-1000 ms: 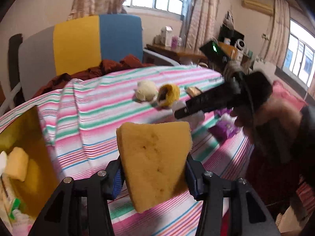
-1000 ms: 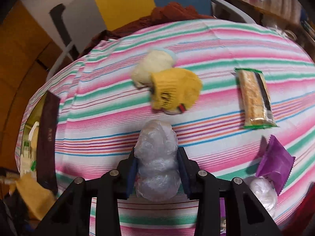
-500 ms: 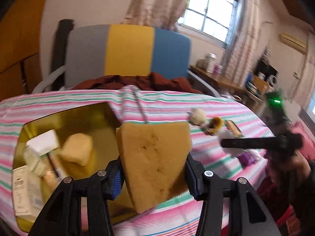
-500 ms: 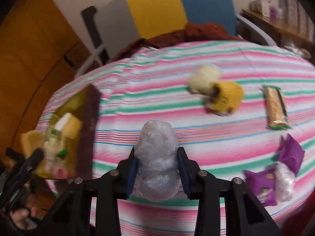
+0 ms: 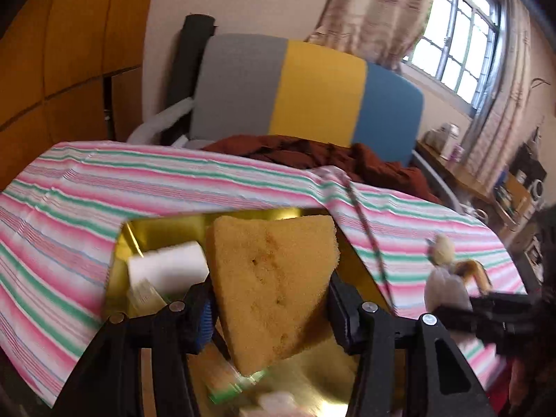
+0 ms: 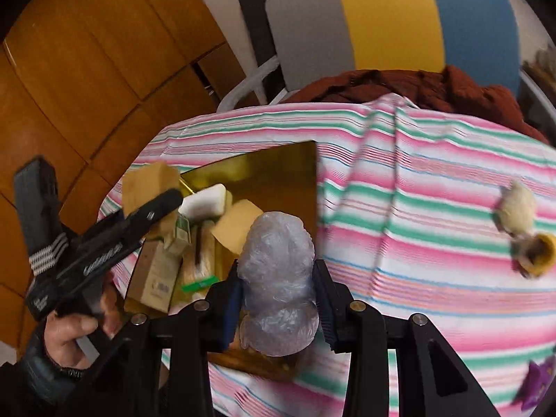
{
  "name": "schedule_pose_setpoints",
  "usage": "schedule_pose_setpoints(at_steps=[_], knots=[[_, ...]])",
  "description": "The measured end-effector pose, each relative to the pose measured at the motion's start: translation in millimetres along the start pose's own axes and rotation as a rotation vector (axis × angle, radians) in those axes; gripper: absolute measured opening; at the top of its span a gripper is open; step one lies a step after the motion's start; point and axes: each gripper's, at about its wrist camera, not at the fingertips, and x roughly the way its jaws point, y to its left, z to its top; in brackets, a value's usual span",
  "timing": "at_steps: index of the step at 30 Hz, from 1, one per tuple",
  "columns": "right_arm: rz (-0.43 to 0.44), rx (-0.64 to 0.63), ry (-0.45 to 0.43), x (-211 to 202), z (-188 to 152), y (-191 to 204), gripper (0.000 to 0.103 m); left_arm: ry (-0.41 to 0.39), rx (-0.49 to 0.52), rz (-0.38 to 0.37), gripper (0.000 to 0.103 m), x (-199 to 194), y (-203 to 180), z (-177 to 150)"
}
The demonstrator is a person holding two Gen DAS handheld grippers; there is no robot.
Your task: Organize objects
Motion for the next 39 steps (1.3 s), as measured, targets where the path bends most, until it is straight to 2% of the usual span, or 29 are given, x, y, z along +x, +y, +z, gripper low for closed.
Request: schedule_pose_setpoints(at_steps=[1,3,6,14,18,22,29,39], knots=[[-0.003,0.001,-0.003,6,5,5,0.041,0.007,0.0,0.02,0.06,7,4,8],[0.009,-0.014,-0.011,15,13,16,0.066,0.034,-0.027,0.024,0.073,17,13,17],[-0.007,-0.041,-0.025,21,15,29,0.083,0.011,-0.076,0.028,0.081,16,26,23],[-0.071,-0.071,-0.008,20,-13,34,0.091,0.013,-0.107,0.068,0.081,-6,34,-10],[-0.118,-0.074,-0.041,9,-25,36,0.099,0.0,-0.117,0.09,0.081,-25,32,-28],[-0.171,-0.094,-0.09,-7,-35,41,0.102,-0.021,-0.105,0.096,0.081,-43,24,-38],[-0.281,-0.167,-0.152,-20,-45,54,0.103,-0.067,-0.072,0.122,0.081,-69,10,-43],[-0.36,-0.192,-0.184,-28,-57,56,0.103,-0.057,-0.042,0.136,0.081,-80,-2,-55]])
